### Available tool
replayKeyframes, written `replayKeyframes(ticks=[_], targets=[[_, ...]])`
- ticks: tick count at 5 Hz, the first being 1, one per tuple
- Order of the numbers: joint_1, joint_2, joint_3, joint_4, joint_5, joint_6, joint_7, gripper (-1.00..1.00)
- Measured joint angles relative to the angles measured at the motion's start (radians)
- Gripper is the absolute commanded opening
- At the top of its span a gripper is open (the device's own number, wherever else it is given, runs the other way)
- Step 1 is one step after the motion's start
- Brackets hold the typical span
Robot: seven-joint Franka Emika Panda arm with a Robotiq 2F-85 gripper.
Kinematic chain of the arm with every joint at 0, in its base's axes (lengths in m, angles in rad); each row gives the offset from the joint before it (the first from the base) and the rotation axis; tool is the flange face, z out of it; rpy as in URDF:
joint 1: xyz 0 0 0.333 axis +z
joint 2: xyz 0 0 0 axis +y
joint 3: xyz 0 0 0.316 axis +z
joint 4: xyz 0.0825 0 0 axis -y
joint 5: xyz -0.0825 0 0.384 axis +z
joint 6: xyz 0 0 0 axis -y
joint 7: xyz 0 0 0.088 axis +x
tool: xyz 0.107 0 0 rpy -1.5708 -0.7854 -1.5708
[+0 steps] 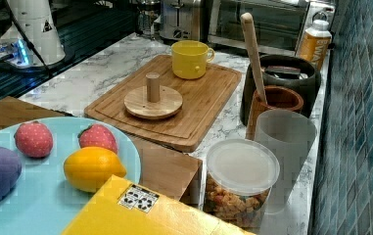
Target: Open the lid of the tea container.
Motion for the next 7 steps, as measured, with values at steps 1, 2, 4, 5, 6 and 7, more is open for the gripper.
replayKeyframes(ticks=[1,2,4,5,6,7], targets=[[0.001,-0.006,-0.004,-0.023,-0.002,0.032,0.0,-1.0],[0.001,-0.032,-0.012,-0.104,-0.009,0.095,0.001,-1.0],[-0.013,-0.096,-0.035,-0.285,-0.017,0.101,0.002,1.0],[-0.022,-0.095,-0.055,-0.328,-0.04,0.124,0.008,1.0],[-0.038,-0.095,-0.068,-0.357,-0.093,0.184,0.028,1.0],[-0.063,-0.1,-0.07,-0.391,-0.109,0.231,0.039,1.0]])
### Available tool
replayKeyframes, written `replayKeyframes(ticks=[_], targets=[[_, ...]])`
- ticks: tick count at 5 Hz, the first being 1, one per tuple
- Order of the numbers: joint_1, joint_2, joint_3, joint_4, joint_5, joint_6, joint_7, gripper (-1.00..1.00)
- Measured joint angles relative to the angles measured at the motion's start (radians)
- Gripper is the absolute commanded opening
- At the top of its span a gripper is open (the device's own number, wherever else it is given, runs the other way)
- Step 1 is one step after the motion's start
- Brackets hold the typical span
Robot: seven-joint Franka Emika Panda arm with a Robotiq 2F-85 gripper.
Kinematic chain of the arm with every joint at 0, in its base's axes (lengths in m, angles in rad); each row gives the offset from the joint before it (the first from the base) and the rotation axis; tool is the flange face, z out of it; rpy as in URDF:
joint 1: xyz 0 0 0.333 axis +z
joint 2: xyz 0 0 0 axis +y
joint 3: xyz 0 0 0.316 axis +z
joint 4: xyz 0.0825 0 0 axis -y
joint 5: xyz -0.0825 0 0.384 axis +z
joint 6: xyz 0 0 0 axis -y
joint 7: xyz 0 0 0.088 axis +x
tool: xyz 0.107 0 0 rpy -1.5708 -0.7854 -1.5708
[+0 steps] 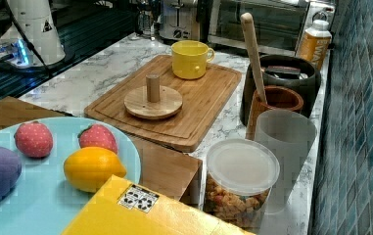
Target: Open the lid of the tea container.
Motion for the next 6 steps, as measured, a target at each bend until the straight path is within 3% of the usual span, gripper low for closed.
replayKeyframes(ticks=[3,6], targets=[[-0.032,0.014,0.0,-0.111,0.0,0.06,0.004,1.0],[-0.043,0.124,-0.021,-0.129,-0.001,0.126,0.027,1.0]])
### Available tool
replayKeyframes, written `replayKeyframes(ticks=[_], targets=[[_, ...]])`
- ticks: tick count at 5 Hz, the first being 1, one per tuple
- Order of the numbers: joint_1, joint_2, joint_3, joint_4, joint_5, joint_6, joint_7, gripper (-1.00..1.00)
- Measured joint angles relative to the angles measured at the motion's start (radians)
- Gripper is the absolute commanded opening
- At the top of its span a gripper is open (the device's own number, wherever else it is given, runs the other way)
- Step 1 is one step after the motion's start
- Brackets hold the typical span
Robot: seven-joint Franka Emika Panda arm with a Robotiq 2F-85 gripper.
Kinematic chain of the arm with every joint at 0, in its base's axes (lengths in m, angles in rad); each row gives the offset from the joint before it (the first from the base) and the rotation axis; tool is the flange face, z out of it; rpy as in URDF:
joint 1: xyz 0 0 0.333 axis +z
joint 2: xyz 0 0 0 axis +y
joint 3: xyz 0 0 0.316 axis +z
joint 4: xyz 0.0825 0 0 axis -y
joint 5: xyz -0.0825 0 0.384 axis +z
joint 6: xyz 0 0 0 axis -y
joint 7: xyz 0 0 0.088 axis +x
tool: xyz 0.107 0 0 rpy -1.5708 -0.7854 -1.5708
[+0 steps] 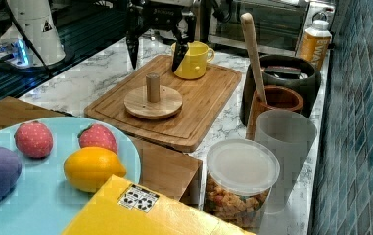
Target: Open the lid of the tea container.
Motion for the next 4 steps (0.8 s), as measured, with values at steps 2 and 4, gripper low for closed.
replayKeyframes(ticks=[2,4], targets=[[-0.015,0.001,-0.013,-0.031,0.0,0.087,0.0,1.0],[-0.015,0.002,-0.015,-0.045,0.0,0.09,0.0,1.0]])
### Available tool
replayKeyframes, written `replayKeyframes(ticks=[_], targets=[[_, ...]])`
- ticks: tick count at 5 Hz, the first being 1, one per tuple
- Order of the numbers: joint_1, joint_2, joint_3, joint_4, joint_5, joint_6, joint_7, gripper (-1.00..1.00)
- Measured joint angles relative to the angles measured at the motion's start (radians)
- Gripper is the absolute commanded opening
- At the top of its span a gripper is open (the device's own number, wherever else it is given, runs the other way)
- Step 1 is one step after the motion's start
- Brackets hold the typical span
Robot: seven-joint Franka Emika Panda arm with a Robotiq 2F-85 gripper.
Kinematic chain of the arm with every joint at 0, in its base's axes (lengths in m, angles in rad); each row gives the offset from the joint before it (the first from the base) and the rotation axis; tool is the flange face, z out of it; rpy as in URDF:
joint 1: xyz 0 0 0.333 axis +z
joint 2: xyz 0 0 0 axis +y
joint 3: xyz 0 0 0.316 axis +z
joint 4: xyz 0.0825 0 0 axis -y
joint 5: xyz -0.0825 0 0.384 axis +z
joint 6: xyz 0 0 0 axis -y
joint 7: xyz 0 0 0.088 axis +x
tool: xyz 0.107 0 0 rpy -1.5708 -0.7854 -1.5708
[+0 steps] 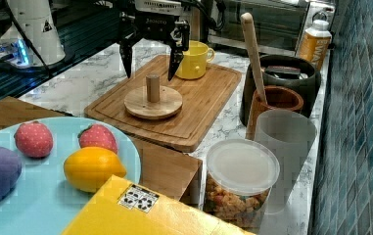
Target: Open the lid of the tea container.
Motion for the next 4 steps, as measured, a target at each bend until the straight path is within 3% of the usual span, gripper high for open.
replayKeyframes(ticks=[3,4], targets=[[0.002,0.098,0.019,-0.004,0.001,0.026,0.0,1.0],[0.002,0.122,0.012,-0.002,0.002,0.029,0.0,-1.0]])
